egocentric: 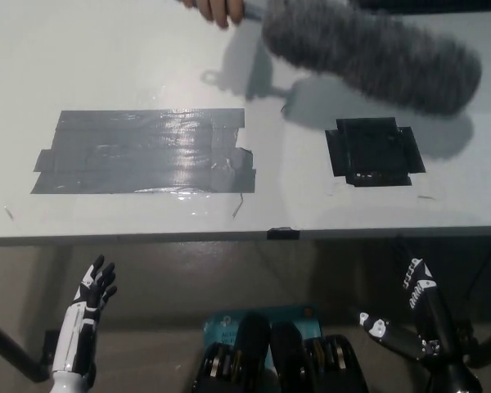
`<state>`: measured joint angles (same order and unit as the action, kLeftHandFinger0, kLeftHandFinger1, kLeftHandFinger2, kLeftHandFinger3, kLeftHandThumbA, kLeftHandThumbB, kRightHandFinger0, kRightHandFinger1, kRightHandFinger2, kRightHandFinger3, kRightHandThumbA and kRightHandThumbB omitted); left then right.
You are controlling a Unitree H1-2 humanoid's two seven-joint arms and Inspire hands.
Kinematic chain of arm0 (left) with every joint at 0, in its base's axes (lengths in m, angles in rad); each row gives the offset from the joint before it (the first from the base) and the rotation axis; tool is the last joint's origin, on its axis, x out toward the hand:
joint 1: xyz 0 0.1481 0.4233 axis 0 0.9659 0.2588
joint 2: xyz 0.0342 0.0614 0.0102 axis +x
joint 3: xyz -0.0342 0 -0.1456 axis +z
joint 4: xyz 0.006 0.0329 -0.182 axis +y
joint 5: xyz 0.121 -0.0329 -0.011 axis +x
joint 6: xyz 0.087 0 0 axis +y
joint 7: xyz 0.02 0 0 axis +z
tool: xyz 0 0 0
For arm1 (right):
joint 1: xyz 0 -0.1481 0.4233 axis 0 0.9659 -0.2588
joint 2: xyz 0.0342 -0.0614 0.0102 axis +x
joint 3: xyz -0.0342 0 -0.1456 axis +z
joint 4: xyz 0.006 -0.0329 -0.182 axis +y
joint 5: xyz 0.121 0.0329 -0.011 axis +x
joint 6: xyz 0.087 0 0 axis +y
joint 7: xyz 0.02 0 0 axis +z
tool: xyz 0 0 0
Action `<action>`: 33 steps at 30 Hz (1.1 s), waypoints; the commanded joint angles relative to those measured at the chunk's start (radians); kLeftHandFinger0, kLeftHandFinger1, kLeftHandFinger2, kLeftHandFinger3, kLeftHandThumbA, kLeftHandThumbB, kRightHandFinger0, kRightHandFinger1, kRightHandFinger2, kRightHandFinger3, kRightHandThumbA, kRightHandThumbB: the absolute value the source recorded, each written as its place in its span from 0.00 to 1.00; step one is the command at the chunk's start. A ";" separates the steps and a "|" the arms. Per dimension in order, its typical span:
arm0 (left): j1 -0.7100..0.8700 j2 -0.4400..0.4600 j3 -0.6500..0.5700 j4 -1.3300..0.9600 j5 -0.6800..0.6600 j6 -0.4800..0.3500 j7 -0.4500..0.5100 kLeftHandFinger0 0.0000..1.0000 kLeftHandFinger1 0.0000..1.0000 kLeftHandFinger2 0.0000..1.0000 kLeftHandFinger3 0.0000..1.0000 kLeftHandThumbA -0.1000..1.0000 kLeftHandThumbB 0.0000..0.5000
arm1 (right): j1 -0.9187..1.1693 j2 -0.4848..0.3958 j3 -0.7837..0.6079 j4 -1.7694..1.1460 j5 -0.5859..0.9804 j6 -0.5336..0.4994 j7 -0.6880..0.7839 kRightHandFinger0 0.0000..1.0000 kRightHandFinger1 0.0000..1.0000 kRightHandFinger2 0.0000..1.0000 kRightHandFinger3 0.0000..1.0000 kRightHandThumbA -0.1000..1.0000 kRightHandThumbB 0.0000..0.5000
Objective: A person hands a grey duster to the robot and the robot grabs it with its right hand and places it on the black marked spot infron tof it on the desk
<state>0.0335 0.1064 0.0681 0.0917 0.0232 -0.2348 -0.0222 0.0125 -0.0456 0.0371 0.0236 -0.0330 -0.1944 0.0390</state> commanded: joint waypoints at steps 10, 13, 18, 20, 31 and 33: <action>-0.012 0.011 0.006 -0.006 -0.005 -0.032 0.003 1.00 1.00 1.00 1.00 1.00 0.27 | -0.022 -0.013 -0.041 -0.533 -0.468 0.051 -0.046 1.00 1.00 1.00 1.00 0.87 0.51; -0.009 0.009 0.009 -0.008 -0.015 -0.031 0.002 1.00 1.00 1.00 1.00 0.99 0.25 | -0.087 -0.025 -0.051 -0.644 -0.609 0.141 0.030 1.00 1.00 1.00 1.00 0.92 0.63; -0.011 0.010 0.005 -0.006 -0.005 -0.034 0.003 1.00 1.00 1.00 1.00 1.00 0.23 | -0.289 -0.054 -0.043 -0.685 -0.814 0.270 0.182 1.00 1.00 1.00 1.00 0.96 0.89; -0.012 0.011 0.005 -0.007 -0.010 -0.031 0.000 1.00 1.00 1.00 1.00 1.00 0.25 | -0.338 -0.059 -0.034 -0.663 -0.851 0.291 0.199 1.00 1.00 1.00 1.00 0.97 0.94; -0.020 0.011 0.002 -0.012 -0.010 -0.029 -0.003 1.00 1.00 1.00 1.00 0.99 0.22 | -0.611 -0.088 0.041 -0.336 -0.977 0.436 0.213 1.00 1.00 1.00 1.00 0.96 0.95; -0.018 0.011 0.001 -0.017 -0.010 -0.027 -0.004 1.00 1.00 1.00 1.00 0.99 0.22 | -0.650 -0.100 0.056 -0.251 -0.985 0.455 0.198 1.00 1.00 1.00 1.00 0.99 0.96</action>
<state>0.0350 0.1074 0.0678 0.1101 0.0241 -0.2313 -0.0233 -0.3958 -0.0979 0.0429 -0.3754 -0.6761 0.0243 0.1373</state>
